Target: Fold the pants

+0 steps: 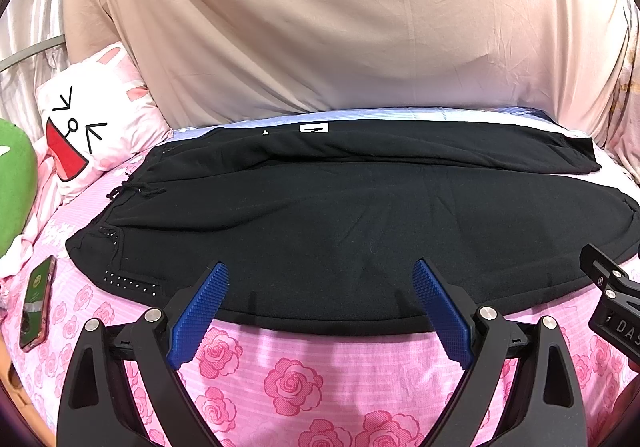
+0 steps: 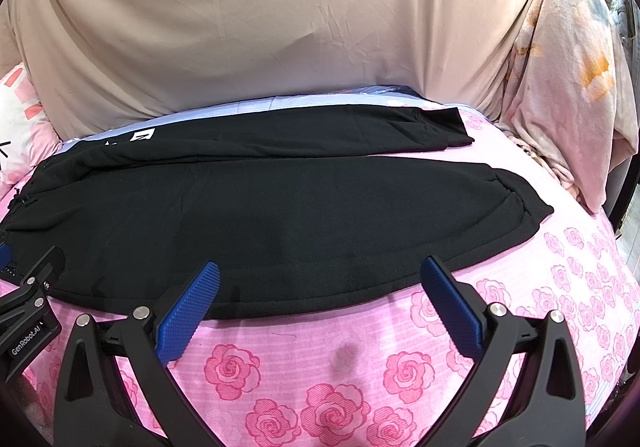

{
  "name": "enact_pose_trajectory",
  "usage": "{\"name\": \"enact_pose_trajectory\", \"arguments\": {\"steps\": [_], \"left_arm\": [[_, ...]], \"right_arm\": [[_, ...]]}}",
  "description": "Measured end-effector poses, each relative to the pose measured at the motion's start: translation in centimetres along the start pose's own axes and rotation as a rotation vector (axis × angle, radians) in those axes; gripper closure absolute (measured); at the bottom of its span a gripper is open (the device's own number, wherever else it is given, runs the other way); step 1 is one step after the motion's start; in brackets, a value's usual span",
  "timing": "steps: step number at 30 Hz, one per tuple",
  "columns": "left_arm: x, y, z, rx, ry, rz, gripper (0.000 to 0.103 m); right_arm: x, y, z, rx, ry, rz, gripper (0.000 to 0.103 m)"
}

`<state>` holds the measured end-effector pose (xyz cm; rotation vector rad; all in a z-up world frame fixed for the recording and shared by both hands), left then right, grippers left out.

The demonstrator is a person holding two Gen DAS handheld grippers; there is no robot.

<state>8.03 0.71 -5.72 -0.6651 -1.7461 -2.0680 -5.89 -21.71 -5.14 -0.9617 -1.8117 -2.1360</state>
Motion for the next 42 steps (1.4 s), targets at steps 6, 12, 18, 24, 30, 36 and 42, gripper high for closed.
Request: {"name": "enact_pose_trajectory", "arguments": {"steps": [6, 12, 18, 24, 30, 36, 42], "left_arm": [[-0.5, -0.2, 0.9, 0.074, -0.085, 0.042, 0.010], [-1.7, 2.3, 3.6, 0.124, -0.160, 0.067, 0.011], [-5.8, 9.4, 12.3, 0.165, -0.055, 0.045, 0.011], [-14.7, 14.8, 23.8, 0.259, 0.101, 0.156, 0.011], [-24.7, 14.3, 32.8, 0.456, 0.138, 0.334, 0.010], [-31.6, 11.3, 35.3, 0.579, 0.143, 0.469, 0.013], [-31.9, 11.4, 37.4, 0.598, 0.178, 0.446, 0.093]], "right_arm": [[-1.3, -0.6, -0.5, -0.046, 0.056, 0.079, 0.005], [-3.8, 1.2, -4.4, -0.096, 0.114, 0.123, 0.005], [-9.2, 7.9, -14.7, -0.140, -0.023, 0.125, 0.005], [-16.3, 13.6, -19.9, -0.227, -0.015, 0.180, 0.005], [-23.2, 15.5, -21.9, -0.270, -0.054, 0.279, 0.005], [-27.6, 15.1, -22.4, -0.366, -0.038, 0.353, 0.005], [-27.1, 16.4, -21.1, -0.361, 0.068, 0.284, 0.092]]}}
Point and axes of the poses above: each gripper's, at about its wrist camera, not at the fingertips, and x roughly against the way its jaws point, z to its left, y to its top, the point moved 10 cm from there along -x, roughly the way its jaws point, and after that the axes turned 2 degrees about -x, right-handed, at the moved point
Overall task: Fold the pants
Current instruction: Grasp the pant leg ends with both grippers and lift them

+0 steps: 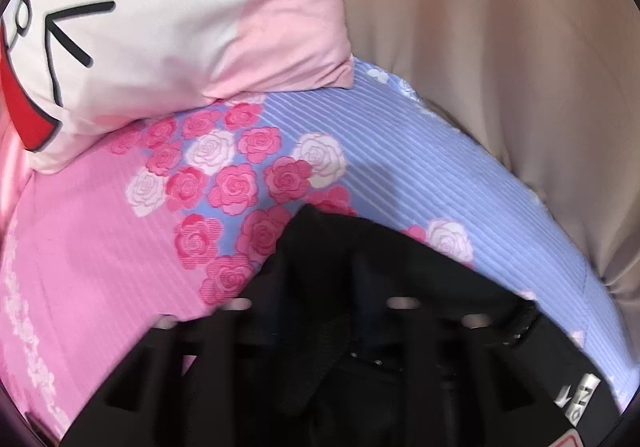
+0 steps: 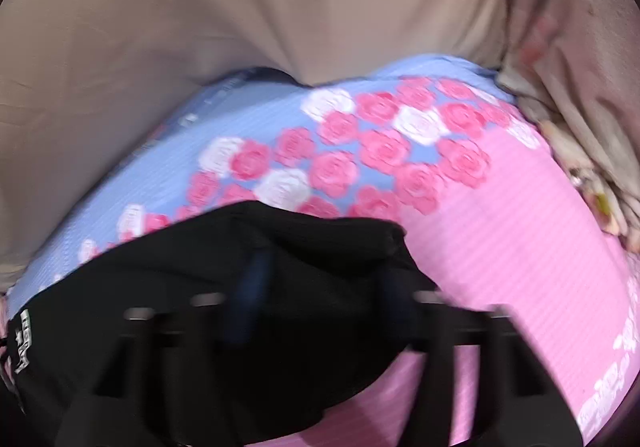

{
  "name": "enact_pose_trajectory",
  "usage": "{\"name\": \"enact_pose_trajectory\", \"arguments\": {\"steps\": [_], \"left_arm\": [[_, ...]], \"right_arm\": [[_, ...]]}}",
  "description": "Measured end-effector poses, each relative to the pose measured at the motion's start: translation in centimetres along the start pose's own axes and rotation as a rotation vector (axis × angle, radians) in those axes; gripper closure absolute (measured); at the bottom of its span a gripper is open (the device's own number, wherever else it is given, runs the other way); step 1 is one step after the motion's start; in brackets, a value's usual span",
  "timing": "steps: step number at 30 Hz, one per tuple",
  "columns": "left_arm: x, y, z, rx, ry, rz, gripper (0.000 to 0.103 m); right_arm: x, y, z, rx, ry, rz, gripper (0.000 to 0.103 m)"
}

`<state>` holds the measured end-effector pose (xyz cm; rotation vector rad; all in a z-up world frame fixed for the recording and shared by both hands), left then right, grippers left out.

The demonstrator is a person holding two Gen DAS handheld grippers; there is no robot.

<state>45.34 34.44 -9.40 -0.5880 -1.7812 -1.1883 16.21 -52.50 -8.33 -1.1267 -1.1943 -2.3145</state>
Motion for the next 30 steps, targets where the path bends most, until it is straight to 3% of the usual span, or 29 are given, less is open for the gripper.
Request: {"name": "enact_pose_trajectory", "arguments": {"steps": [1, 4, 7, 10, 14, 17, 20, 22, 24, 26, 27, 28, 30], "left_arm": [[0.8, 0.1, 0.0, 0.007, -0.044, -0.005, 0.098], [4.7, 0.5, -0.4, -0.015, -0.104, -0.071, 0.099], [11.8, -0.6, 0.2, -0.040, -0.231, -0.144, 0.099], [18.4, -3.2, 2.4, -0.078, -0.299, -0.191, 0.099], [23.8, -8.7, 6.2, -0.130, -0.309, -0.218, 0.099], [24.5, -14.0, 9.9, -0.157, -0.280, -0.179, 0.096], [23.4, -19.5, 12.8, -0.144, -0.243, -0.121, 0.079], [23.1, -22.0, 14.7, -0.084, -0.234, -0.122, 0.061], [24.0, -23.7, 15.6, -0.007, -0.309, -0.138, 0.053], [24.8, -24.8, 15.5, 0.062, -0.395, -0.142, 0.045], [24.7, -25.1, 15.5, 0.094, -0.420, -0.138, 0.033], [24.5, -25.6, 15.1, 0.129, -0.443, -0.124, 0.029], [23.6, -26.2, 13.0, 0.138, -0.451, -0.083, 0.028]], "right_arm": [[0.3, 0.3, 0.1, -0.005, 0.010, -0.011, 0.092], [3.9, 1.0, 1.2, 0.022, 0.072, -0.095, 0.093], [8.5, 1.3, 2.3, 0.072, 0.130, -0.169, 0.093], [13.6, 0.1, 2.2, 0.125, 0.182, -0.225, 0.093], [17.4, -3.2, 0.1, 0.196, 0.181, -0.232, 0.094], [18.0, -7.4, -2.8, 0.247, 0.131, -0.201, 0.094], [16.3, -11.1, -6.6, 0.238, 0.074, -0.132, 0.094], [16.1, -12.6, -8.4, 0.218, 0.039, -0.116, 0.091], [16.4, -13.7, -10.1, 0.174, 0.026, -0.112, 0.089], [17.2, -14.4, -10.9, 0.122, 0.044, -0.125, 0.070], [17.8, -14.7, -11.2, 0.102, 0.052, -0.140, 0.053], [18.4, -14.8, -11.2, 0.086, 0.062, -0.161, 0.043], [19.4, -15.6, -10.8, 0.070, 0.088, -0.174, 0.039]]}}
Point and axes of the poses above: each gripper's, at about its wrist camera, not at the fingertips, and x roughly against the way its jaws point, z to its left, y to its top, the point moved 10 cm from there along -x, roughly the way its jaws point, and after that the axes turned 2 degrees about -x, right-handed, at the moved point
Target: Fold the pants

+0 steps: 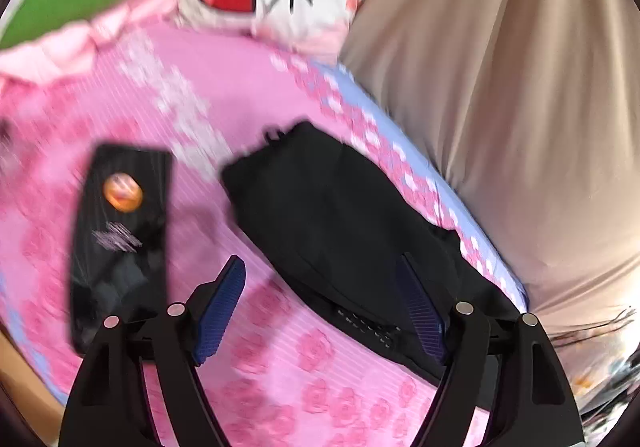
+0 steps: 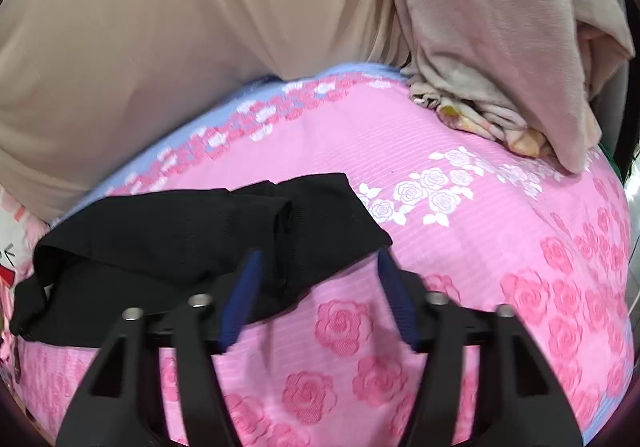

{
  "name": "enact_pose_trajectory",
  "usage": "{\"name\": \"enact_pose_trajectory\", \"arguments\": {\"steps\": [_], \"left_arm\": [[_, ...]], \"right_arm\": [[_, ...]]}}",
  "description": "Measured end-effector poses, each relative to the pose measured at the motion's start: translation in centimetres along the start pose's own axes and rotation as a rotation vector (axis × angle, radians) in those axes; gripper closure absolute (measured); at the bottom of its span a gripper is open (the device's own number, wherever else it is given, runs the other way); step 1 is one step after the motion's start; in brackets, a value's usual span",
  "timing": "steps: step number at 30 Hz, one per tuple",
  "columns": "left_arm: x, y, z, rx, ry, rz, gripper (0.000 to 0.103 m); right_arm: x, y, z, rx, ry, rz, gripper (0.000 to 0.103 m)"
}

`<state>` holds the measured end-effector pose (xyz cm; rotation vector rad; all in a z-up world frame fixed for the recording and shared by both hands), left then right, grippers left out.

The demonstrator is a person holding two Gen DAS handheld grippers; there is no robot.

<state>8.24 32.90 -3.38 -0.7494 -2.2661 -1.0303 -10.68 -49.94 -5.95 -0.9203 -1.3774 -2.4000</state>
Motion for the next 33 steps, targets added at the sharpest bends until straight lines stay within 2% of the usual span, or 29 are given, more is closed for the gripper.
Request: {"name": "enact_pose_trajectory", "arguments": {"steps": [3, 5, 6, 7, 8, 9, 10, 12, 13, 18, 19, 20, 21, 22, 26, 27, 28, 29, 31, 33], "left_arm": [[-3.5, -0.9, -0.2, 0.060, -0.001, 0.074, 0.028], [-5.5, -0.7, 0.0, 0.107, -0.024, 0.117, 0.028], [-6.2, -0.4, -0.1, 0.124, -0.043, 0.126, 0.033], [-6.6, -0.1, -0.3, 0.123, -0.052, 0.131, 0.052], [-7.0, 0.5, -0.6, 0.109, -0.052, 0.140, 0.067], [-7.0, 1.1, -0.5, 0.098, -0.039, 0.141, 0.090], [-6.8, 1.8, -0.5, 0.092, -0.030, 0.134, 0.100], [-6.2, 2.9, -0.6, 0.084, -0.046, 0.124, 0.100], [-6.1, 3.2, -0.6, 0.082, -0.042, 0.119, 0.100], [-5.4, 4.0, 0.6, 0.025, 0.038, 0.103, 0.100], [-5.5, 4.1, 0.7, 0.030, 0.039, 0.108, 0.100], [-5.5, 4.2, 0.8, 0.027, 0.037, 0.110, 0.100], [-5.6, 4.4, 0.9, 0.020, 0.050, 0.106, 0.100], [-5.6, 4.6, 0.9, 0.012, 0.061, 0.104, 0.100], [-4.6, 5.6, 0.7, -0.023, 0.089, 0.079, 0.100], [-4.5, 5.8, 0.8, -0.035, 0.106, 0.073, 0.100], [-4.7, 5.7, 1.1, -0.052, 0.123, 0.080, 0.100], [-5.0, 5.5, 1.4, -0.057, 0.133, 0.088, 0.100], [-6.2, 4.5, 2.6, -0.088, 0.197, 0.109, 0.100], [-7.1, 3.7, 3.3, -0.102, 0.223, 0.121, 0.100]], "right_arm": [[0.7, -1.0, 0.7, -0.059, 0.061, 0.010, 0.029], [1.0, -1.8, 1.7, -0.085, 0.117, 0.025, 0.029], [1.2, -2.0, 2.2, -0.095, 0.143, 0.032, 0.029], [1.3, -2.3, 2.8, -0.107, 0.172, 0.041, 0.028], [1.2, -2.5, 3.4, -0.120, 0.202, 0.055, 0.028], [1.0, -2.7, 3.9, -0.137, 0.229, 0.072, 0.028], [0.9, -2.8, 4.2, -0.149, 0.248, 0.083, 0.028], [0.2, -2.7, 4.7, -0.180, 0.286, 0.103, 0.027], [-0.6, -2.5, 4.8, -0.203, 0.304, 0.118, 0.024], [-5.7, -1.2, 4.4, -0.353, 0.345, 0.186, 0.022], [-6.4, -0.9, 4.4, -0.359, 0.341, 0.188, 0.031], [-7.1, -0.3, 4.6, -0.342, 0.332, 0.189, 0.047], [-7.5, 0.3, 4.9, -0.318, 0.324, 0.194, 0.085], [-7.2, 1.6, 5.4, -0.299, 0.325, 0.178, 0.094], [-1.6, 8.0, 6.1, -0.197, 0.314, -0.017, 0.097], [-0.6, 9.1, 5.2, -0.165, 0.280, -0.045, 0.097], [-0.7, 9.1, 4.2, -0.149, 0.239, -0.038, 0.097], [-2.0, 8.4, 2.5, -0.131, 0.184, 0.011, 0.097], [-5.6, 5.1, -0.5, -0.120, 0.092, 0.143, 0.096], [-7.9, 1.9, -2.2, -0.115, 0.043, 0.231, 0.094]]}}
Point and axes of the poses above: each gripper's, at about its wrist camera, not at the fingertips, and x roughly against the way its jaws point, z to its left, y to its top, the point moved 10 cm from there along -x, roughly the way its jaws point, and after that the axes turned 2 degrees about -x, right-handed, at the moved point
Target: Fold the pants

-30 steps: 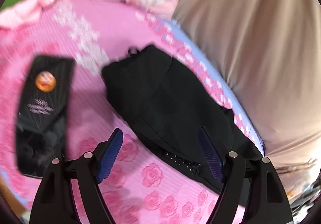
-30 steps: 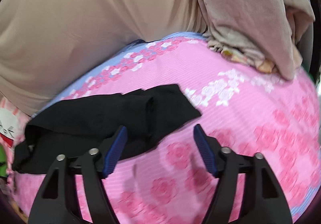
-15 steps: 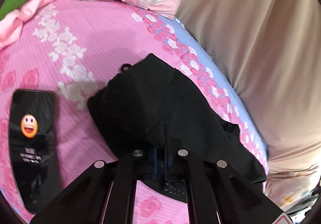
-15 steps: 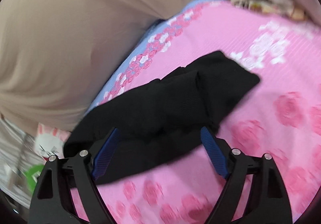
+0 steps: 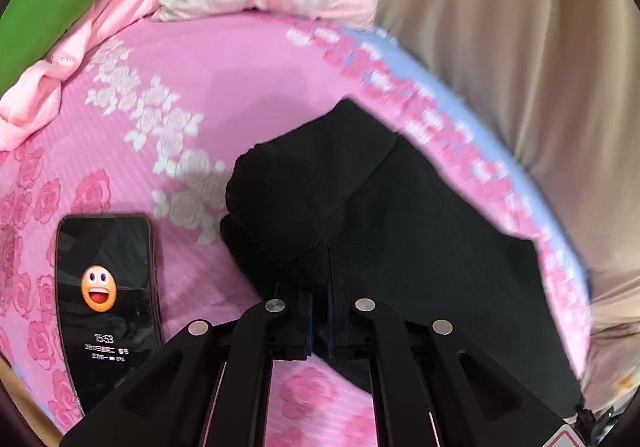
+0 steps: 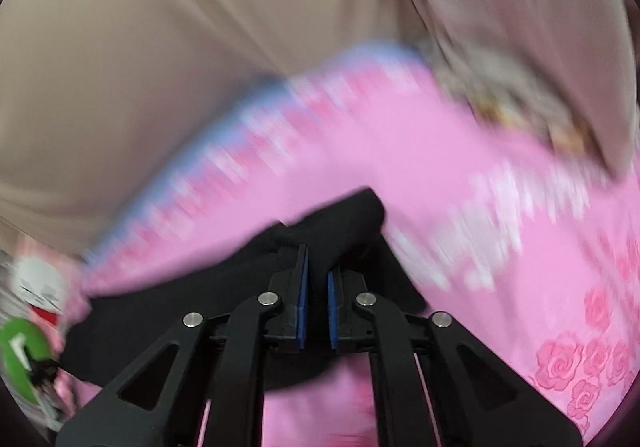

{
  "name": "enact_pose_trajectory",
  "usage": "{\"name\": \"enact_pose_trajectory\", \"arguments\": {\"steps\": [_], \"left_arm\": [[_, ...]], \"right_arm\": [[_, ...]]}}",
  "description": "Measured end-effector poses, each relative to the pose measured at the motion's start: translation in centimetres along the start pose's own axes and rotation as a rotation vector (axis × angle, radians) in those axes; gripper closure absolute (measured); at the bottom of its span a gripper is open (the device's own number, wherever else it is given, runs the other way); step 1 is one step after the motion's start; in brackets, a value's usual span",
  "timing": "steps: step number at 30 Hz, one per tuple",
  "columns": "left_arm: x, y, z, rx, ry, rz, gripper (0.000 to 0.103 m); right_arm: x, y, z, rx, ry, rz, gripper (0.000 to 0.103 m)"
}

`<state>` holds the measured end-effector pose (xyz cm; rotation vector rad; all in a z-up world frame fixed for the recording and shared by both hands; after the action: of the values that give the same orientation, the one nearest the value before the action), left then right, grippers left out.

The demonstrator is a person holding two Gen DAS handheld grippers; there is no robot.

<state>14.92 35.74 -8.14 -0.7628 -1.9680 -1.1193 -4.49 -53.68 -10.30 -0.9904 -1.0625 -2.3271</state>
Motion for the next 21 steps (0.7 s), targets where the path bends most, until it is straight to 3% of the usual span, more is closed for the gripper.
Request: {"name": "enact_pose_trajectory", "arguments": {"steps": [4, 5, 7, 12, 14, 16, 18, 21], "left_arm": [[0.0, -0.4, 0.5, 0.009, 0.024, -0.007, 0.096], [0.6, -0.4, 0.7, 0.009, 0.039, -0.012, 0.094], [2.3, -0.8, 1.2, 0.013, 0.063, -0.030, 0.089], [8.1, -1.9, -1.9, -0.088, 0.076, -0.126, 0.093], [9.0, -2.7, -5.9, -0.177, 0.024, -0.131, 0.088], [8.8, -3.8, -9.5, -0.246, -0.036, -0.121, 0.077], [7.2, -6.1, -13.9, -0.348, -0.092, -0.089, 0.076], [3.1, -10.0, -17.3, -0.452, -0.098, -0.002, 0.078]], "right_arm": [[1.3, -0.6, -1.1, -0.055, 0.035, -0.066, 0.081], [1.8, -0.7, -1.3, -0.062, 0.041, -0.076, 0.075], [3.4, -1.1, -2.2, -0.064, 0.011, -0.113, 0.053], [6.6, -2.3, -1.3, -0.072, 0.000, -0.179, 0.052], [7.5, -2.9, 1.8, 0.001, 0.016, -0.205, 0.052], [7.0, -3.6, 7.8, 0.134, 0.070, -0.190, 0.052], [5.5, -5.3, 13.8, 0.244, 0.153, -0.139, 0.051], [1.9, -9.4, 23.6, 0.416, 0.257, -0.035, 0.051]]}}
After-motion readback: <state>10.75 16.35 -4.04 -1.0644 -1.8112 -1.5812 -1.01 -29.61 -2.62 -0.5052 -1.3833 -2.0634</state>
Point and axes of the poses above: each gripper's, at about its wrist camera, not at the fingertips, and x roughly against the way its jaws point, z to its left, y to its top, the point moved 10 cm from there along -x, roughly the way its jaws point, and after that the axes turned 2 degrees about -x, right-handed, at the moved point
